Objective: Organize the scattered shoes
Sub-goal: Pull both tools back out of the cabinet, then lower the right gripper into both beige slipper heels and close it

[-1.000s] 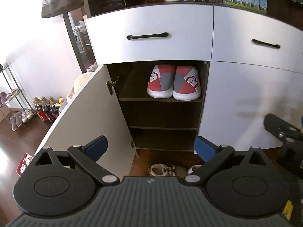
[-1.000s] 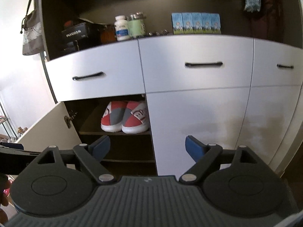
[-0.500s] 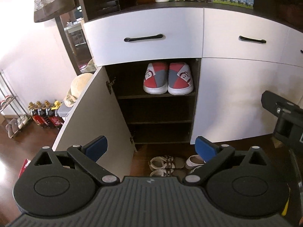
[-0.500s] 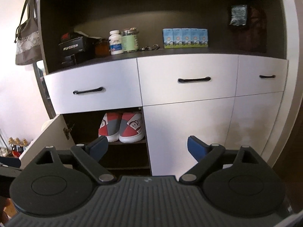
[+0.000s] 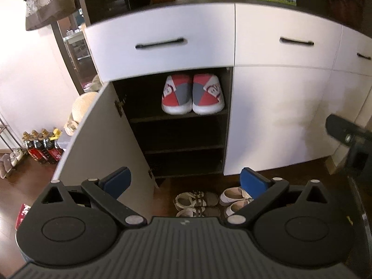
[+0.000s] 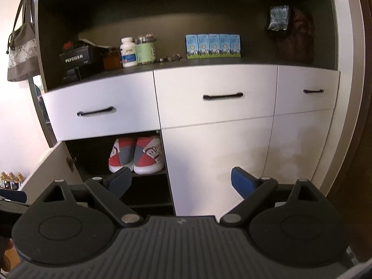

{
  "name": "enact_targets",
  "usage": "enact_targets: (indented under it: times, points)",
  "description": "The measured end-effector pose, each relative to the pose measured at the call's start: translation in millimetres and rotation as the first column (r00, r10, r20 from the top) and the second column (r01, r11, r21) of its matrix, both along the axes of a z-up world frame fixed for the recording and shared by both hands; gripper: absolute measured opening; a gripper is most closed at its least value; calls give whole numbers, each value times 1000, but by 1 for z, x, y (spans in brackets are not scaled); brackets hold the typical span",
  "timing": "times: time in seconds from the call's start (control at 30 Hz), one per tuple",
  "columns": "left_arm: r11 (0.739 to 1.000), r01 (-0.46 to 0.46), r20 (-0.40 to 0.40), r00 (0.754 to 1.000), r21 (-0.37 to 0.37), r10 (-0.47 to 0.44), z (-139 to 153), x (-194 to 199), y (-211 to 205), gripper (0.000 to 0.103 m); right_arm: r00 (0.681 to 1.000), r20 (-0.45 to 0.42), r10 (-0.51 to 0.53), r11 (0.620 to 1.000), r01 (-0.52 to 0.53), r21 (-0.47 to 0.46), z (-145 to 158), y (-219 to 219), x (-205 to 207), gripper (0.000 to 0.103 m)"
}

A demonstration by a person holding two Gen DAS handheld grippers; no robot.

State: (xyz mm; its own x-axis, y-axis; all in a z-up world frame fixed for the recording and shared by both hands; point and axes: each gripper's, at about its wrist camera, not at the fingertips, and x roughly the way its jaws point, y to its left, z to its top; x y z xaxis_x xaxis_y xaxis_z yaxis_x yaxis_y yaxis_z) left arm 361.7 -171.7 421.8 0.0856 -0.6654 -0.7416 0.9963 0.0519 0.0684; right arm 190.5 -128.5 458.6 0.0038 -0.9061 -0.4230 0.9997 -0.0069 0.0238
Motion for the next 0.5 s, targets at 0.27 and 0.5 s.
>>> enact_targets:
  times: [0.27,0.5]
  points:
    - [988,10,-2,1000,155,-10,-128,49,75,102,993,-59,98,979,-85,184,-94,22,-21,91]
    - [923,24,29,999,383,-39,-225,32,121,102,938,-161,306,846,-190,497,-217,52,-26,89]
